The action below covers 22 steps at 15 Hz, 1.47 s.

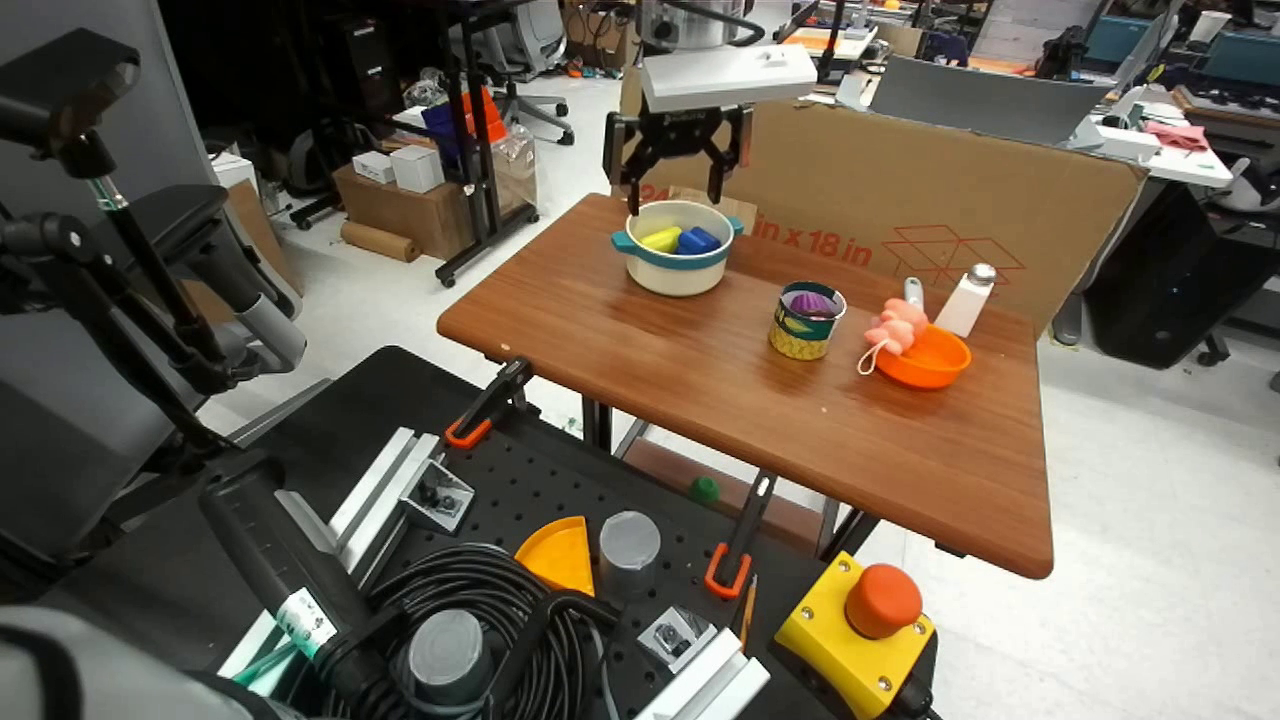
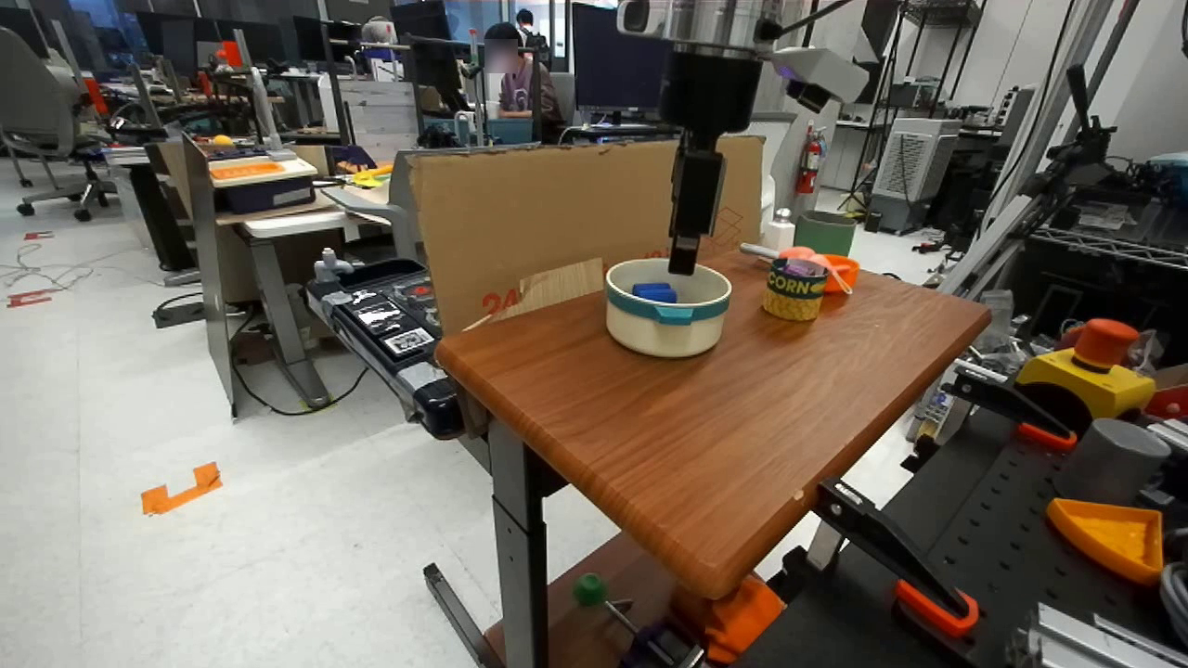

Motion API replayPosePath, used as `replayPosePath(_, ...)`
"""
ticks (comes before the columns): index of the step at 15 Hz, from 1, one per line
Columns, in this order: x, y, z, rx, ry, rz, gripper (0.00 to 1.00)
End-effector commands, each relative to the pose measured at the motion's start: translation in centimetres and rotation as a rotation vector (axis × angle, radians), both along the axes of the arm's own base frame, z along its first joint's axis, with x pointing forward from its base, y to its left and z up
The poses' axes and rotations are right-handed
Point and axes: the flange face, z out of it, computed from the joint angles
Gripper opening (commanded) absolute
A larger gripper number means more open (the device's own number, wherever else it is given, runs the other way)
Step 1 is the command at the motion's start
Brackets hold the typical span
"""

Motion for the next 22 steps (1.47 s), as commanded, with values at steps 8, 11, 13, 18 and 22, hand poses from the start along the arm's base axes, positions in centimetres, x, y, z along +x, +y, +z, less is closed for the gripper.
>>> replayPosePath(8, 2.2, -1.0, -2.0, -0.002, 0.082, -0.020, 1.00)
replayPosePath(11, 3.2, -1.0, -3.2, -0.001, 0.099, -0.021, 1.00)
replayPosePath(13, 3.8, -0.9, -3.9, 0.000, 0.110, -0.016, 1.00)
replayPosePath(18, 4.7, -0.8, -5.1, 0.005, 0.121, -0.011, 1.00)
replayPosePath(22, 5.2, -0.8, -5.6, 0.003, 0.125, -0.012, 1.00)
